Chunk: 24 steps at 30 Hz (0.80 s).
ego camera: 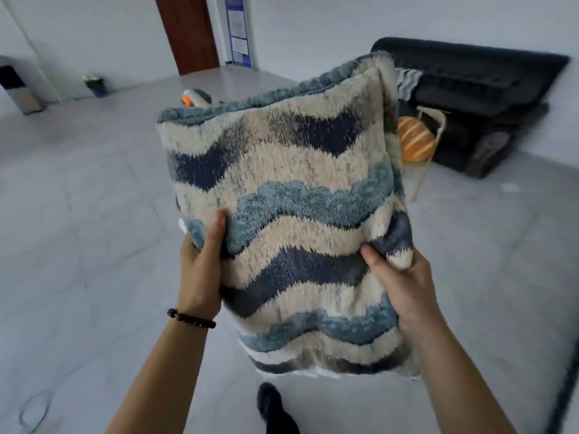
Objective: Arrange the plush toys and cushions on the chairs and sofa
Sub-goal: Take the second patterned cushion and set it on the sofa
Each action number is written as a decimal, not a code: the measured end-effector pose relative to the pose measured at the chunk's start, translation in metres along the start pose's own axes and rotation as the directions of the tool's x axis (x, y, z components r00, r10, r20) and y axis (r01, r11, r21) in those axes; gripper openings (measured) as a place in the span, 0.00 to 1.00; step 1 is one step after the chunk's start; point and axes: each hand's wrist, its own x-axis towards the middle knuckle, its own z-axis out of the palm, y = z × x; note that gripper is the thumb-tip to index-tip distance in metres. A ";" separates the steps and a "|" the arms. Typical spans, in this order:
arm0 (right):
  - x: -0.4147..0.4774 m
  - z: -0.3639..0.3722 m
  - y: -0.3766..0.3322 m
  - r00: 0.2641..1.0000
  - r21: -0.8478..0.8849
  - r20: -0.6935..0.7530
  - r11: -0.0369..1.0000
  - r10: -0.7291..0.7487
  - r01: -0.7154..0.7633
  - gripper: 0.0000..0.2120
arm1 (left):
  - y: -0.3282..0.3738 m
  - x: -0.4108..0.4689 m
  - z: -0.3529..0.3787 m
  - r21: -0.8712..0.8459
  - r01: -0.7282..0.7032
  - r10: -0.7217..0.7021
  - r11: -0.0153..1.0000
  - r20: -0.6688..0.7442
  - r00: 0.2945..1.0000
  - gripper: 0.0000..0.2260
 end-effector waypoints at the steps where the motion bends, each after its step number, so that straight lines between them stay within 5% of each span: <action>1: 0.026 -0.008 0.006 0.999 0.021 -0.044 1.000 0.007 -0.006 0.12 | -0.019 0.022 0.018 -0.030 0.040 -0.039 0.999 0.030 0.999 0.37; 8: 0.219 -0.047 0.002 0.985 0.070 -0.171 0.997 -0.003 0.016 0.11 | -0.109 0.171 0.170 -0.199 0.342 -0.289 0.919 0.254 0.923 0.34; 11: 0.302 -0.082 -0.012 0.972 0.071 -0.235 0.997 -0.017 0.035 0.11 | -0.126 0.246 0.253 -0.113 0.382 -0.328 0.917 0.331 0.885 0.46; 14: 0.367 -0.125 -0.014 0.952 0.002 -0.303 0.999 -0.040 0.042 0.17 | -0.136 0.304 0.346 0.012 0.363 -0.343 0.932 0.357 0.869 0.45; 18: 0.447 -0.186 0.009 0.904 -0.039 -0.427 0.999 -0.025 0.010 0.17 | -0.164 0.353 0.482 0.146 0.235 -0.273 0.961 0.359 0.892 0.16; 24: 0.607 -0.297 0.038 0.838 0.015 -0.544 0.999 0.035 -0.033 0.17 | -0.227 0.437 0.684 0.279 0.166 -0.252 0.946 0.311 0.916 0.26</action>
